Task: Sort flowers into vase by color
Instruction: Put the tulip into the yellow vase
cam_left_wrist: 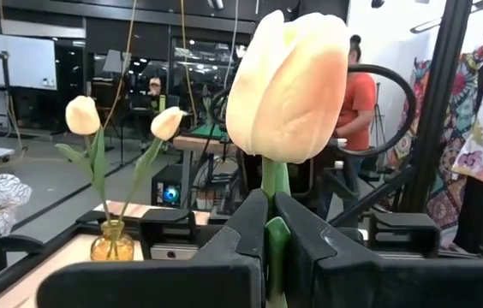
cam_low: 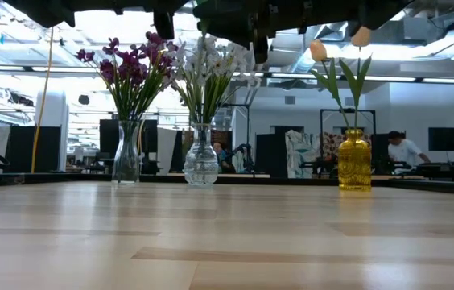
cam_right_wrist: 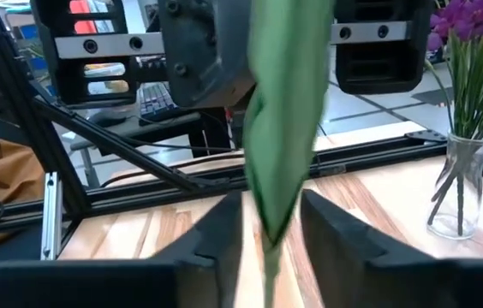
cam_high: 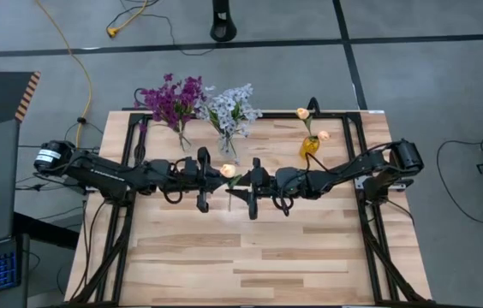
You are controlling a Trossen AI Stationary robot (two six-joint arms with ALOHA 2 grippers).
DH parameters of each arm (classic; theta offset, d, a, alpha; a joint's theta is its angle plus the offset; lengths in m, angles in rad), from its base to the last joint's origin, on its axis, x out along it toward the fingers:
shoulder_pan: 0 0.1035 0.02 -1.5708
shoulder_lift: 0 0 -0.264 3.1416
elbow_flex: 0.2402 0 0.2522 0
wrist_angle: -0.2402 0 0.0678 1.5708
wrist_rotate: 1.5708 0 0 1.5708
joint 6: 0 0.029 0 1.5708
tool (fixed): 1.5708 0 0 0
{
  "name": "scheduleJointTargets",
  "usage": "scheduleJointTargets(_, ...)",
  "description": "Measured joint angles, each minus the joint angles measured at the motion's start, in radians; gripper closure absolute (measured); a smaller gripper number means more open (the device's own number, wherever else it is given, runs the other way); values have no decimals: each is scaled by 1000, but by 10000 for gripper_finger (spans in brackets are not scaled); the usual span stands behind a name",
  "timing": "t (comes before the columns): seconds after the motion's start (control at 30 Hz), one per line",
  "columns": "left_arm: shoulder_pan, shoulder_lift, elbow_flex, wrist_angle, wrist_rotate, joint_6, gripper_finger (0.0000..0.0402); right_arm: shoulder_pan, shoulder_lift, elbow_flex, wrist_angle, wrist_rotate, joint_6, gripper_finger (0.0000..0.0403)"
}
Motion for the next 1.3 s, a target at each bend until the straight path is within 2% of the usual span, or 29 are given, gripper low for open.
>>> scheduleJointTargets(0.17, 0, 0, 0, -2, -5, 0, 385, 2, 0, 0, -1, 0, 0, 328)
scheduleJointTargets(0.3, 0, 0, 0, 0, -5, 1, 351, 2, 0, 0, -1, 0, 0, 366)
scheduleJointTargets(0.53, 0, -87, 0, -45, -5, 10, 289, 6, -77, 0, -99, 3, -13, 355)
scheduleJointTargets(0.7, 0, -251, -1, -263, -10, 75, 280, 21, -194, 0, -255, 23, -49, 352)
scheduleJointTargets(0.83, 0, -395, -1, -490, -76, 84, 290, 45, -301, -1, -369, 59, -120, 364)
scheduleJointTargets(0.97, 0, -506, -31, -613, -160, 91, 330, 51, -423, -1, -473, 59, -180, 364)
scheduleJointTargets(1.1, 0, -598, -142, -595, -175, 130, 389, 24, -544, -12, -577, 69, -196, 360)
scheduleJointTargets(1.3, 22, -736, -346, -504, -176, 127, 398, -47, -712, -161, -597, 86, -162, 364)
